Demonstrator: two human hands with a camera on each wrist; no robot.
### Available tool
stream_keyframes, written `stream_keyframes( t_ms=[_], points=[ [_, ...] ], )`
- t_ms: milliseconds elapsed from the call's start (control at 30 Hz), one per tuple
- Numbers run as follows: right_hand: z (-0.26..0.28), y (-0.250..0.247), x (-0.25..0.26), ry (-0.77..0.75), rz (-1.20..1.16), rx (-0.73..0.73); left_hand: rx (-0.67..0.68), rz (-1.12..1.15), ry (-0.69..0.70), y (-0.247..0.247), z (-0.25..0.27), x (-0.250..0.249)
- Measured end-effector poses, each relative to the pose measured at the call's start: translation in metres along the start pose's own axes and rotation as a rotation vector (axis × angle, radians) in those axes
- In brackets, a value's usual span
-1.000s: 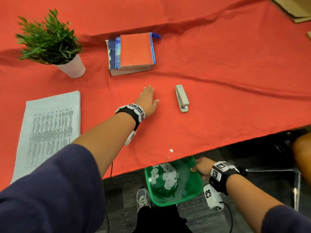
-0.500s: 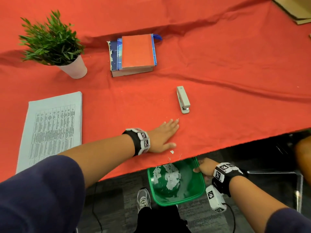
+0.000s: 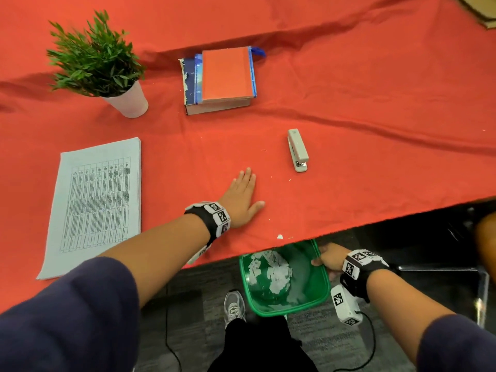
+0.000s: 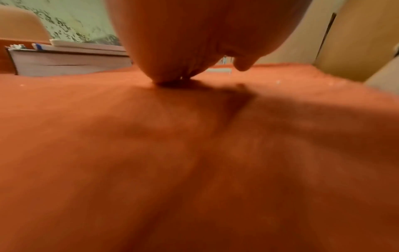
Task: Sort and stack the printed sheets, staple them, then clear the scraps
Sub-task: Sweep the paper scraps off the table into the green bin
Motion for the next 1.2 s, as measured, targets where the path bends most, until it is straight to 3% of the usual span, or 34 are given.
stream_keyframes(
  t_ms=[67, 267, 433, 500, 633, 700, 833, 1000, 1067, 1200],
  points=[
    [0.002, 0.000, -0.001, 0.008, -0.010, 0.004, 0.033, -0.071, 0.038, 0.012, -0.001, -0.004],
    [-0.004, 0.001, -0.006, 0.026, 0.007, 0.014, 0.305, -0.141, 0.365, 0.082, 0.058, -0.064],
    [-0.006, 0.002, -0.007, 0.007, 0.005, 0.022, 0.498, 0.107, 0.449, 0.085, 0.094, -0.095],
    [-0.005, 0.001, -0.007, -0.004, 0.000, 0.019, 0.390, 0.216, 0.409, 0.060, 0.084, -0.101],
    [-0.010, -0.001, -0.011, -0.016, -0.039, 0.007, -0.053, 0.291, 0.192, -0.024, 0.018, -0.083],
    [-0.007, -0.002, -0.008, -0.017, -0.041, 0.005, -0.192, 0.264, 0.139, -0.056, -0.023, -0.063],
    [-0.006, -0.001, -0.006, -0.007, -0.050, 0.011, -0.178, 0.054, -0.024, -0.071, -0.081, -0.030],
    [-0.007, -0.004, -0.012, 0.003, -0.036, -0.017, -0.118, -0.046, -0.150, -0.050, -0.104, -0.009],
    [-0.010, -0.004, -0.017, 0.008, -0.028, -0.018, -0.056, -0.045, -0.102, -0.036, -0.101, -0.018],
    [-0.016, -0.004, -0.024, -0.008, -0.053, -0.019, 0.109, -0.076, 0.170, -0.002, -0.063, -0.056]
  ],
)
Point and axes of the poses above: each hand's wrist, its own z-axis away from the middle knuckle, its own y-axis out of the palm, x = y × z, the point moved 7 cm from there along -z, towards the middle knuckle, and after that the axes turned 10 degrees about z, right-handed, at the moved point
